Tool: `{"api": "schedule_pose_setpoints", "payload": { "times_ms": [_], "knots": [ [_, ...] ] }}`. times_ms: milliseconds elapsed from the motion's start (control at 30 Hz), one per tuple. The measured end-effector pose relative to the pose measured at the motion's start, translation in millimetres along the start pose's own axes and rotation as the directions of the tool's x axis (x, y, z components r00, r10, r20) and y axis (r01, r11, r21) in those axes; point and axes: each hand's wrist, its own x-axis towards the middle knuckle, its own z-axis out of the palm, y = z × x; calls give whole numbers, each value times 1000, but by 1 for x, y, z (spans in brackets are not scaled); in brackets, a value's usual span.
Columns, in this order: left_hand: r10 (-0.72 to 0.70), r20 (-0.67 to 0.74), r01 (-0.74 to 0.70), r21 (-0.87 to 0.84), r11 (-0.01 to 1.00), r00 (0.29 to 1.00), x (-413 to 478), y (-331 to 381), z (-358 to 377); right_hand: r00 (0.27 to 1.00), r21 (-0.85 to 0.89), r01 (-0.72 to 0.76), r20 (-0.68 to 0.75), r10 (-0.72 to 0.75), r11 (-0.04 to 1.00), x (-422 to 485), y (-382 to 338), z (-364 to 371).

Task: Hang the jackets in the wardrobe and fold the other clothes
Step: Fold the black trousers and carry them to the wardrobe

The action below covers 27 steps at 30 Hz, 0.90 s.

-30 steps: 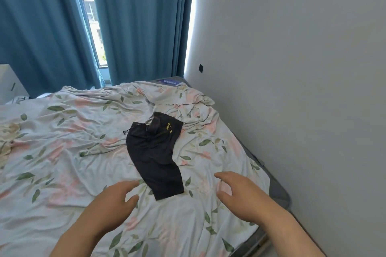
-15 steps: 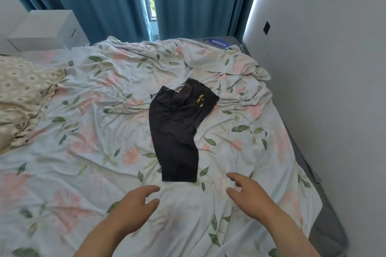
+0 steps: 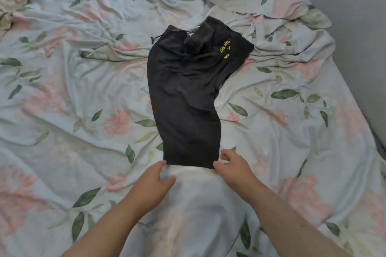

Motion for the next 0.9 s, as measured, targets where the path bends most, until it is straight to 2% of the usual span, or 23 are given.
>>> {"api": "schedule_pose_setpoints", "payload": {
  "times_ms": [100,233,333,367,467,600,700,767,833,900],
  "knots": [
    [35,-93,-42,-73,996,995,47,0,0,990,76,-27,-133,37,997,43,-18,16],
    [-146,-145,101,-278,955,979,91,6,-6,953,249,-139,-230,198,959,73,-41,33],
    [-136,-181,68,-336,939,974,104,10,-11,946,20,-145,-290,144,989,80,-47,40],
    [-116,-181,50,-335,941,977,104,13,-10,952,-1,-114,-285,109,993,80,-45,41],
    [-130,-156,45,-459,888,979,101,22,-8,984,85,50,-173,-35,995,71,-34,49],
    [-108,-95,41,-534,844,990,93,25,-6,991,97,133,-46,-129,986,42,-14,41],
    [-72,2,59,-595,802,997,84,26,-1,985,172,121,98,-140,978,17,5,25],
    [-79,45,90,-645,759,996,78,26,7,973,117,118,183,-139,986,0,21,20],
    [-92,82,123,-672,730,992,67,26,17,969,125,89,220,-115,988,-14,40,15],
    [-79,123,142,-672,727,989,50,20,28,975,236,20,209,-71,972,-25,60,9]
  ]
}}
